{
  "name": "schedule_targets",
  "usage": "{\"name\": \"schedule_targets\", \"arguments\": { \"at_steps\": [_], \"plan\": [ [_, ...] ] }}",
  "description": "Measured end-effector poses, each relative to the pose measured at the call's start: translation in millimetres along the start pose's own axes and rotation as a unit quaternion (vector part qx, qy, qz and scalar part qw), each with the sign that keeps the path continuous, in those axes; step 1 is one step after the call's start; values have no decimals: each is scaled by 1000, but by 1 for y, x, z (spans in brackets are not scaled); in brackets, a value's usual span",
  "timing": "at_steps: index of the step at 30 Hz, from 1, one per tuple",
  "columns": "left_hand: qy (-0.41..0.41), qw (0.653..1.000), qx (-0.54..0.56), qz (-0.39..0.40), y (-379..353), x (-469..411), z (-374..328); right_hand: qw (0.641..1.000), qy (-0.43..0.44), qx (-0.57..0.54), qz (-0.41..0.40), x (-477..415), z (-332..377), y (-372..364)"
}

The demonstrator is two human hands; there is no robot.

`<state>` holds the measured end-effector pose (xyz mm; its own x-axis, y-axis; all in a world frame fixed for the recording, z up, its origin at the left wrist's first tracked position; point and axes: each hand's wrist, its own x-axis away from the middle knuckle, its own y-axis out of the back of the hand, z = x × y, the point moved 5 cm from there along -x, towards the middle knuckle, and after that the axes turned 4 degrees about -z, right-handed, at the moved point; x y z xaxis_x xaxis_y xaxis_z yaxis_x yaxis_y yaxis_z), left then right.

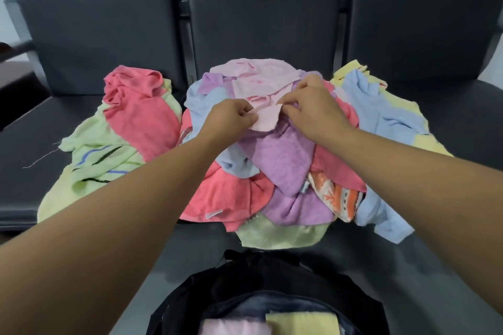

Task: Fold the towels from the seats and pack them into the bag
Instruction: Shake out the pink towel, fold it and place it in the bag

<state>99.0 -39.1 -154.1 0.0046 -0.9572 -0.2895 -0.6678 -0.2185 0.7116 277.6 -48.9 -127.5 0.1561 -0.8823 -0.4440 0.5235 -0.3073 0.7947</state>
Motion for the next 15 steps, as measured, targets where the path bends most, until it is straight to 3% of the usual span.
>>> {"name": "schedule_targets", "arguments": {
  "at_steps": [5, 9, 12, 15],
  "plan": [
    [-16, 990, 128, -65, 49, 8, -29, 986, -22, -149, -65, -11, 31, 40],
    [-17, 977, 194, -86, 107, 16, -69, 944, -64, -314, -78, -14, 63, 86],
    [19, 956, 273, -106, 149, 28, -101, 930, -63, -347, -99, -7, 93, 137],
    [5, 962, 239, -130, 191, 45, -132, 932, -50, -338, -120, 7, 125, 190]
  ]
}}
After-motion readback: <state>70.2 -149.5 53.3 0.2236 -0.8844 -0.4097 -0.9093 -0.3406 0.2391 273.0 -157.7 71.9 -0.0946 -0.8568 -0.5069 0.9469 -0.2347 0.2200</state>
